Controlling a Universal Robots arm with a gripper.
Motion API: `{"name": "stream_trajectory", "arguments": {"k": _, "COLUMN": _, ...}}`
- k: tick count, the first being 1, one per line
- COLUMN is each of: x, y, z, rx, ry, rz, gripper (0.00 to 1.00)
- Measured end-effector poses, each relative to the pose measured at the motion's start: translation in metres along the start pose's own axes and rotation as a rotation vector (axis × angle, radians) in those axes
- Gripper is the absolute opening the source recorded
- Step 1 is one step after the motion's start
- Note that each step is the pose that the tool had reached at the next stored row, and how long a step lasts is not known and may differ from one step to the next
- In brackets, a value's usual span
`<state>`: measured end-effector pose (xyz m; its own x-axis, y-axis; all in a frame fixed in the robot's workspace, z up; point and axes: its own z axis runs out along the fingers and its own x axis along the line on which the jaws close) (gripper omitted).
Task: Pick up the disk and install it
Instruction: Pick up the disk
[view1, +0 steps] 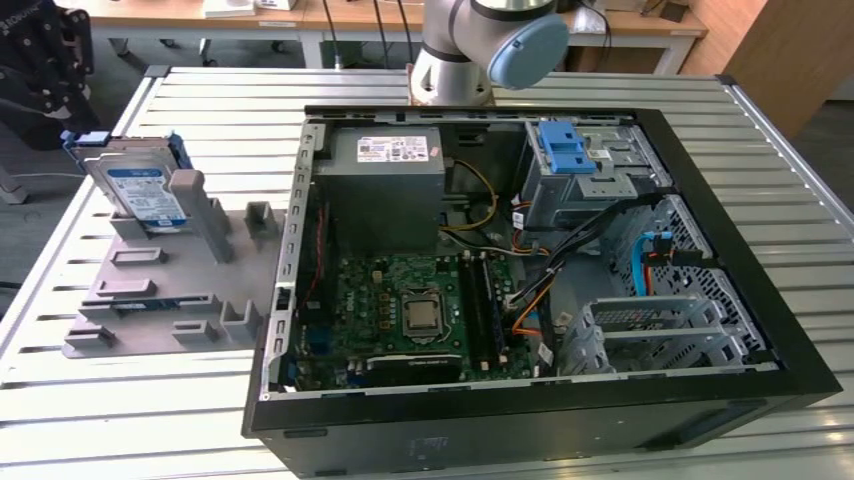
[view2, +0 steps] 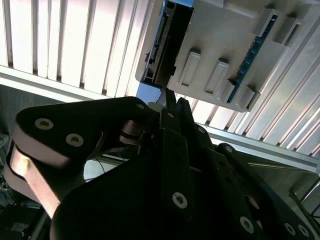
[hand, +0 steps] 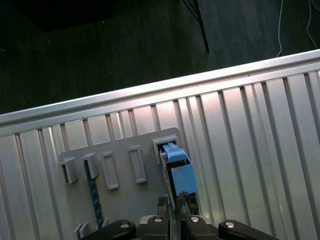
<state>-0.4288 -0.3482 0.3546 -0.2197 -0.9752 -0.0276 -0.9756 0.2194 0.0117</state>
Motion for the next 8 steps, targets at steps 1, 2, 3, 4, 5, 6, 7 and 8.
{"name": "stream_trajectory", "arguments": {"k": 1, "x": 0.0000, "y": 0.0000, "z": 0.0000, "rx": 0.0001, "ry": -0.0001, "rz": 0.000, "gripper": 0.18}}
{"name": "stream_trajectory", "arguments": {"k": 2, "x": 0.0000, "y": 0.0000, "z": 0.0000, "rx": 0.0001, "ry": -0.0001, "rz": 0.000, "gripper": 0.24}}
{"name": "stream_trajectory", "arguments": {"k": 3, "x": 0.0000, "y": 0.0000, "z": 0.0001, "rx": 0.0001, "ry": -0.0002, "rz": 0.000, "gripper": 0.30}}
{"name": "stream_trajectory", "arguments": {"k": 4, "x": 0.0000, "y": 0.0000, "z": 0.0001, "rx": 0.0001, "ry": -0.0002, "rz": 0.000, "gripper": 0.30}}
{"name": "stream_trajectory", "arguments": {"k": 5, "x": 0.0000, "y": 0.0000, "z": 0.0001, "rx": 0.0001, "ry": -0.0002, "rz": 0.000, "gripper": 0.35}}
{"name": "stream_trajectory", "arguments": {"k": 6, "x": 0.0000, "y": 0.0000, "z": 0.0001, "rx": 0.0001, "ry": -0.0003, "rz": 0.000, "gripper": 0.41}}
{"name": "stream_trajectory", "arguments": {"k": 7, "x": 0.0000, "y": 0.0000, "z": 0.0000, "rx": 0.0000, "ry": -0.0003, "rz": 0.000, "gripper": 0.41}}
{"name": "stream_trajectory", "arguments": {"k": 8, "x": 0.0000, "y": 0.0000, "z": 0.0001, "rx": 0.0000, "ry": -0.0004, "rz": 0.000, "gripper": 0.47}}
